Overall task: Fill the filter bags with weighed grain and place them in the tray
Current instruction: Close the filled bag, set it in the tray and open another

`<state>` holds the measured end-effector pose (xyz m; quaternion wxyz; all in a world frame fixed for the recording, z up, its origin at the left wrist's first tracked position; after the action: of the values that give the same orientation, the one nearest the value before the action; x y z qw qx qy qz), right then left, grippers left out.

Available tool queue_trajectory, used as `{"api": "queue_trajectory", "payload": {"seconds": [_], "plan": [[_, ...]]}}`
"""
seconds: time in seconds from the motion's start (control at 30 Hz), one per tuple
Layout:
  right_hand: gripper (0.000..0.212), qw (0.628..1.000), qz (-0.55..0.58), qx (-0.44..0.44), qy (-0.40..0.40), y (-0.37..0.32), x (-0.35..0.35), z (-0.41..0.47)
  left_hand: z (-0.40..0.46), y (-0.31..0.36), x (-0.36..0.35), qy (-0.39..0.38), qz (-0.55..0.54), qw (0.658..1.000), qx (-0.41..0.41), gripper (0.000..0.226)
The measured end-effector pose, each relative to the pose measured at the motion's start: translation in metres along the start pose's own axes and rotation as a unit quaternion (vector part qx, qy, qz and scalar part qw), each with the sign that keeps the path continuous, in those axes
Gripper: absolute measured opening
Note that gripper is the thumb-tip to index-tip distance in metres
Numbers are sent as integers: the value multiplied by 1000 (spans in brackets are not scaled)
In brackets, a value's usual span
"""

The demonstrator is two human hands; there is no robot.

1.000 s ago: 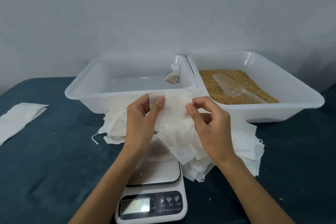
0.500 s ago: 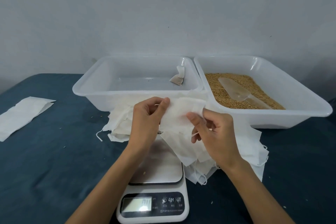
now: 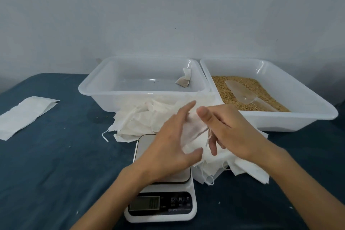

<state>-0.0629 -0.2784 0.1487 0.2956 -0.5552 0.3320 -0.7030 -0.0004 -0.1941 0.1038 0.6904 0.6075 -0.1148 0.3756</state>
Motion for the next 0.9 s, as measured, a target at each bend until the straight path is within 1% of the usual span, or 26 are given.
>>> {"api": "queue_trajectory", "payload": {"seconds": [0.1,0.13,0.23,0.3,0.33,0.4,0.43,0.5,0.53,0.57,0.6,0.63,0.7,0.73,0.77,0.8,0.87,0.9], "plan": [[93,999,-27,-18,-25,-16,7,0,-1,-6,6,40,-42,998,0,65],[97,999,-36,-27,-27,-20,11,0,-3,-12,9,48,-68,996,8,59],[97,994,-55,-56,-72,-25,7,2,-7,-22,7,38,-131,990,28,50],[97,990,-74,-58,-108,-28,-7,9,-8,-21,5,41,-139,989,28,43],[94,989,-75,-50,-115,-31,-12,13,-9,-21,6,46,-144,988,29,39],[84,994,-56,-24,-90,-37,-4,20,-10,-25,9,54,-165,984,38,36],[80,997,-42,-17,-55,-36,11,24,-11,-28,11,57,-182,981,47,37],[71,997,-38,-28,54,-17,59,27,-12,-34,15,58,-214,973,59,37],[63,991,-63,-40,114,0,87,26,-13,-35,16,56,-222,972,60,38],[49,978,-108,-62,165,21,116,23,-13,-36,17,56,-227,970,60,40],[37,961,-168,-108,190,48,141,21,-13,-37,17,56,-232,969,58,42],[34,940,-233,-180,173,78,160,19,-13,-37,18,58,-238,968,55,43],[52,884,-317,-335,77,140,179,10,-13,-39,20,63,-245,966,46,47],[59,860,-335,-383,38,162,183,5,-13,-40,21,65,-247,966,41,50],[60,845,-341,-411,15,175,184,1,-13,-40,22,65,-250,965,36,53],[58,838,-348,-420,8,183,184,0,-13,-41,22,63,-253,965,32,56],[47,827,-383,-411,14,187,186,6,-12,-40,21,56,-254,965,26,59],[38,822,-400,-405,18,186,187,9,-12,-40,20,55,-252,966,25,58]]}}
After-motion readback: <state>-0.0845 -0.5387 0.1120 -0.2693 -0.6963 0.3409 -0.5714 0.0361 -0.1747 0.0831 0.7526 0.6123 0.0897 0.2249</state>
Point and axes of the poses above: each hand's wrist, its own z-axis towards the middle knuckle, its own x-axis out of the back of the hand, y = z × x, the point moved 10 cm from there along z, towards the middle knuckle, and after that the axes turned 9 degrees about -y, right-handed, at the moved point
